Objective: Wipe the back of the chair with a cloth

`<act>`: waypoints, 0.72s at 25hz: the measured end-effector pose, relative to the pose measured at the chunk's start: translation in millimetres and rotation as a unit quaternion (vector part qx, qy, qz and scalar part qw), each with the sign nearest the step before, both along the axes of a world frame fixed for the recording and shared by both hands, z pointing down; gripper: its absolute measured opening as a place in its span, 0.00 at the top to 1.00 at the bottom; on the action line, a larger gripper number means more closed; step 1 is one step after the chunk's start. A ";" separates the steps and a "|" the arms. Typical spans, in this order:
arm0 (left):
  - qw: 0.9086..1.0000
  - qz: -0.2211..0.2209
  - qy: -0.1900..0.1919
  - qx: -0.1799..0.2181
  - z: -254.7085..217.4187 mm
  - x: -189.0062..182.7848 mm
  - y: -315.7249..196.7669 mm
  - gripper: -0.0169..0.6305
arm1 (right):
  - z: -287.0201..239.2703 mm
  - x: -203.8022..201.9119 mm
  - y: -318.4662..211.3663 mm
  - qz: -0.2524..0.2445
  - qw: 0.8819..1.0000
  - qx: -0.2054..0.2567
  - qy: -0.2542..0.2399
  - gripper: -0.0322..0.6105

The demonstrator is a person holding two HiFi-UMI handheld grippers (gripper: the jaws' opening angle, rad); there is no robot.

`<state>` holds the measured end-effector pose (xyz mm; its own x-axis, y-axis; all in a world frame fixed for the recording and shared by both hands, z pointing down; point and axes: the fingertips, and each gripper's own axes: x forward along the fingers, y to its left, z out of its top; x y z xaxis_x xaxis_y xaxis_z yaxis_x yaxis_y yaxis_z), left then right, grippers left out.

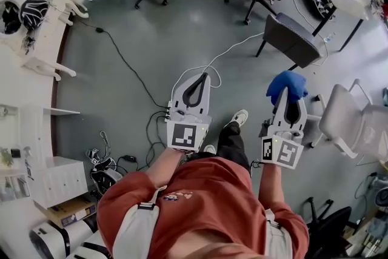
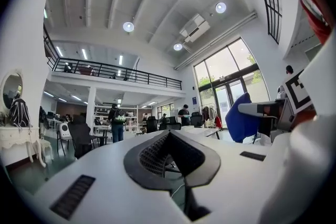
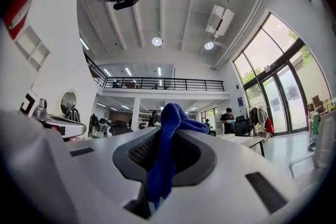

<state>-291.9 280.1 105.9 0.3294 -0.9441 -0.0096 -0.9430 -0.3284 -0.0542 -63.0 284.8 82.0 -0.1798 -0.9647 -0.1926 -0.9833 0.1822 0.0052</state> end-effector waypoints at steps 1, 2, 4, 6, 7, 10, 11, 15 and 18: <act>1.000 0.001 -0.003 0.000 0.9 3.6 -12.0 0.95 | 2.8 3.2 -12.9 0.000 1.000 -0.003 -0.004 0.86; 1.000 0.002 -0.006 -0.001 0.7 8.6 -24.6 0.95 | 3.7 7.5 -25.7 0.000 1.000 -0.004 -0.006 0.86; 1.000 0.005 -0.010 0.001 -2.9 19.8 -49.9 0.95 | 2.0 17.6 -50.8 0.004 1.000 -0.004 -0.008 0.86; 1.000 0.007 -0.011 0.006 -8.2 32.2 -76.1 0.95 | 0.0 29.7 -77.3 0.007 1.000 -0.003 -0.009 0.86; 1.000 0.009 -0.010 0.008 -10.8 39.5 -90.1 0.95 | -0.7 36.8 -91.7 0.009 1.000 -0.004 -0.009 0.86; 1.000 0.014 -0.006 0.012 -19.6 62.3 -135.9 0.95 | -5.0 59.6 -137.2 0.013 1.000 -0.006 -0.006 0.86; 1.000 0.014 -0.006 0.016 -23.0 69.7 -152.0 0.95 | -7.2 67.7 -152.6 0.015 1.000 -0.006 -0.004 0.86; 0.999 0.015 -0.004 0.028 -33.5 102.7 -211.2 0.95 | -14.6 105.2 -208.1 0.027 1.000 -0.006 0.003 0.86; 0.999 0.030 -0.004 0.033 -40.1 133.9 -251.8 0.95 | -19.9 137.9 -243.8 0.041 0.999 -0.006 0.006 0.86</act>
